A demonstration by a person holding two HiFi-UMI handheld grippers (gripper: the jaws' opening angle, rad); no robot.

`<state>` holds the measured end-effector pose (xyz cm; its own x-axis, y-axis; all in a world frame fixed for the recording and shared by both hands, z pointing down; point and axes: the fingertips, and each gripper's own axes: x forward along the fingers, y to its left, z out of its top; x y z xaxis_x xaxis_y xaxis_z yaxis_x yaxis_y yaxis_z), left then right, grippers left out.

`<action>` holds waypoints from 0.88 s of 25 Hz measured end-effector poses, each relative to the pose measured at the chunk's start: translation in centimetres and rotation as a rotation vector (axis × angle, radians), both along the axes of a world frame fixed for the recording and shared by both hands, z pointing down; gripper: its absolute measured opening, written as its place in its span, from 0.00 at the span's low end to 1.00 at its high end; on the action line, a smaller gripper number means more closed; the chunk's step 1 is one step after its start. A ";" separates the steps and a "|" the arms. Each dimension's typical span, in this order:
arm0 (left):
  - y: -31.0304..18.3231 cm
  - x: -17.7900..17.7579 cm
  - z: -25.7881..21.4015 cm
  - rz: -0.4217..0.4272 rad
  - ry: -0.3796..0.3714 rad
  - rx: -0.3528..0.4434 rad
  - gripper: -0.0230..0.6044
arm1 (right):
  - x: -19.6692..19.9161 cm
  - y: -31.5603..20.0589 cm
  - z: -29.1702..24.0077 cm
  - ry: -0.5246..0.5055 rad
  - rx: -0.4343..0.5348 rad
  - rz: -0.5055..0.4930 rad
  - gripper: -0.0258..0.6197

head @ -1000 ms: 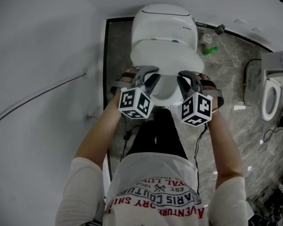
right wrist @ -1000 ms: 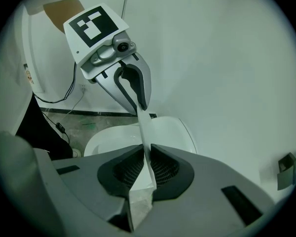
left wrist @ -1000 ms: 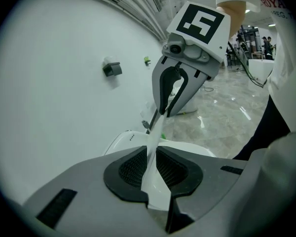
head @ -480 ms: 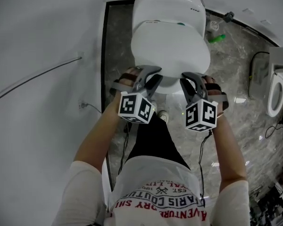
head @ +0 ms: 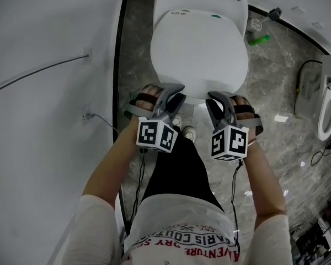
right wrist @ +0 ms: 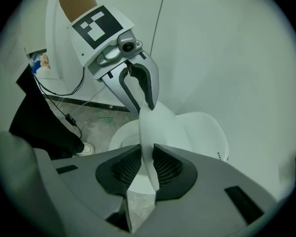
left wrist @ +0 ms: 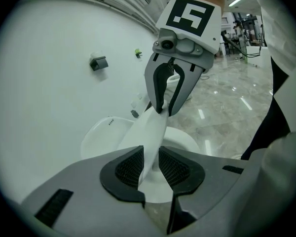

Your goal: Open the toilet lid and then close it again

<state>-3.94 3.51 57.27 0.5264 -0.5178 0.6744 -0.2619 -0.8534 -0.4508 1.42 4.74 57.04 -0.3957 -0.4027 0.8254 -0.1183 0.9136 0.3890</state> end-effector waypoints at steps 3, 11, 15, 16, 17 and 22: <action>1.2 -0.1 2.3 -0.004 -0.029 0.003 0.20 | -0.1 1.2 2.3 0.013 -0.003 -0.016 0.12; 3.7 -0.1 6.5 -0.028 -0.055 -0.074 0.22 | -0.5 3.7 6.4 0.023 -0.055 -0.031 0.13; 4.5 -0.1 8.8 -0.031 -0.076 -0.105 0.23 | -0.6 4.6 8.7 0.047 -0.066 -0.055 0.13; 4.7 -0.1 9.4 -0.034 -0.081 -0.105 0.24 | -0.6 4.8 9.4 0.046 -0.070 -0.056 0.13; 5.0 -0.1 10.1 -0.039 -0.085 -0.104 0.24 | -0.6 5.1 10.0 0.039 -0.081 -0.051 0.13; 5.9 0.1 13.3 -0.062 -0.096 -0.151 0.26 | -0.5 5.9 12.9 0.021 -0.147 -0.035 0.13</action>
